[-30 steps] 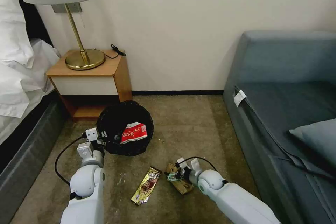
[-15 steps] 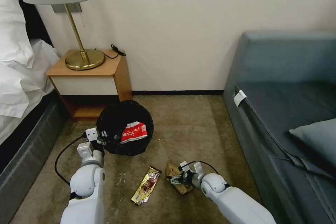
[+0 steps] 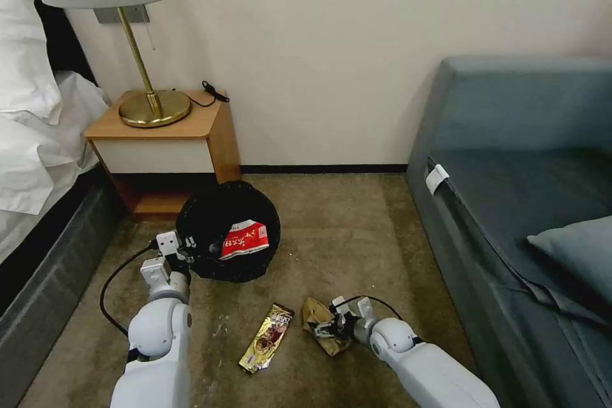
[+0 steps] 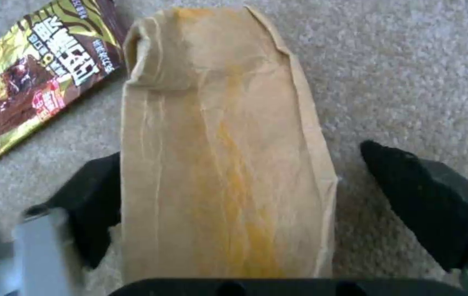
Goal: Pick up the trash bin, then pick up the garbage on the floor and place it into the trash bin.
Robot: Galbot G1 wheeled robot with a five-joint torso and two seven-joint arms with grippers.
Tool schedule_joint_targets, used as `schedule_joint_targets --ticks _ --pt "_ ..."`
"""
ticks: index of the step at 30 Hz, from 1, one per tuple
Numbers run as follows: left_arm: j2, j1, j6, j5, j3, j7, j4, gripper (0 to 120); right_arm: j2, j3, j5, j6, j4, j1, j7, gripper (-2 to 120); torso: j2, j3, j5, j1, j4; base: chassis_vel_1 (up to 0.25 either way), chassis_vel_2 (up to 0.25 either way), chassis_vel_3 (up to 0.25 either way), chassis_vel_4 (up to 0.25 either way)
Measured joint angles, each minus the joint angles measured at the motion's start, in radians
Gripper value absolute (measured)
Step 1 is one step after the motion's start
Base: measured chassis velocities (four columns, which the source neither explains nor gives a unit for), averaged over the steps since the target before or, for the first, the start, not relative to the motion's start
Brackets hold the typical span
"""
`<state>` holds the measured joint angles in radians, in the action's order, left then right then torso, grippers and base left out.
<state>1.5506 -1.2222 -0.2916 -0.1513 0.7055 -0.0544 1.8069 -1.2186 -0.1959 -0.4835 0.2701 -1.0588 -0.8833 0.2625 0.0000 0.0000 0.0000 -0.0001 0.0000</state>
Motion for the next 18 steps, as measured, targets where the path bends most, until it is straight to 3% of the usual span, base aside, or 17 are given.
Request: schedule_joint_targets --ticks 7,8,9,14,18 --pt "-0.001 -0.001 0.0 0.0 0.001 0.0 0.0 1 -0.007 0.028 0.013 -0.019 0.007 -0.011 0.01 67 0.0 0.0 -0.0002 0.0 0.0 0.0 0.0 0.0 0.0" --pt "-0.001 -0.001 0.0 0.0 0.0 0.0 0.0 1 -0.006 0.033 0.02 -0.02 0.005 -0.016 0.02 57 0.0 0.0 0.0002 0.0 -0.0001 0.0 0.0 0.0 0.0" --pt "-0.001 -0.001 0.0 0.0 0.0 0.0 0.0 1 -0.006 0.033 0.02 -0.02 0.005 -0.016 0.02 57 0.0 0.0 0.0002 0.0 -0.0001 0.0 0.0 0.0 0.0" --pt "-0.003 0.002 0.0 -0.001 -0.002 0.001 -0.007 1 -0.003 0.042 0.032 -0.031 0.003 -0.026 0.028 30 0.0 0.0 0.0002 0.0 0.0001 0.0 0.0 0.0 0.0" --pt "-0.003 0.002 0.0 -0.001 -0.003 0.001 -0.009 1 -0.004 0.044 0.037 -0.035 0.003 -0.028 0.031 20 0.0 0.0 0.0002 0.0 0.0001 0.0 0.0 0.0 0.0"
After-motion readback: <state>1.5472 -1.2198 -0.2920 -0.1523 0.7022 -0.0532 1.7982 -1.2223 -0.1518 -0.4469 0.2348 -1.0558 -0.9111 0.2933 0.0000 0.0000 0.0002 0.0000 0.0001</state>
